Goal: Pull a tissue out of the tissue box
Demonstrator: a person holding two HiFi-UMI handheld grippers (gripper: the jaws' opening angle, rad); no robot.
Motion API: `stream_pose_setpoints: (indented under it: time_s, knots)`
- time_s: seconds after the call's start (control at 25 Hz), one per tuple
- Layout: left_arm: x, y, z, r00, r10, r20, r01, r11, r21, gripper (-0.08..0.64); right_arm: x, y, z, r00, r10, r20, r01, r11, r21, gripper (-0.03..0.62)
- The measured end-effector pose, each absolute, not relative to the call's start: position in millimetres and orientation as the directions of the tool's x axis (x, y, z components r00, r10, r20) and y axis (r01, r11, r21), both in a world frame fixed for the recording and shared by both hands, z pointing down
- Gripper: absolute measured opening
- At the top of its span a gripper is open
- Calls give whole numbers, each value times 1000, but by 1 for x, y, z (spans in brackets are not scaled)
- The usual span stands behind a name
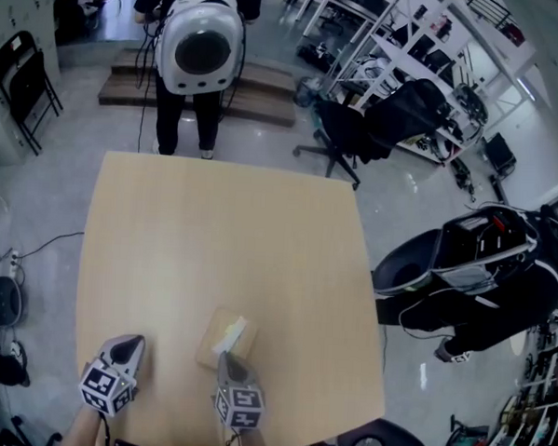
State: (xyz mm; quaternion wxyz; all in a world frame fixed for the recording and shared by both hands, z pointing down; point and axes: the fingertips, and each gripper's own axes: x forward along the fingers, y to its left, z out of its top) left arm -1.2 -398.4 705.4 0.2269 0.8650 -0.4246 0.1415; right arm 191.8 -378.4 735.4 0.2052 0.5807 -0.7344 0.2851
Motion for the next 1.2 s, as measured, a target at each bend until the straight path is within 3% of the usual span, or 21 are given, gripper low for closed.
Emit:
stream_pose_setpoints:
  time_s: [1.2]
  knots:
    - [-6,-386,668,590,-714,376,-807,-536,248,8,198,-372,686,-221,-808,546,-975,169,-143,14]
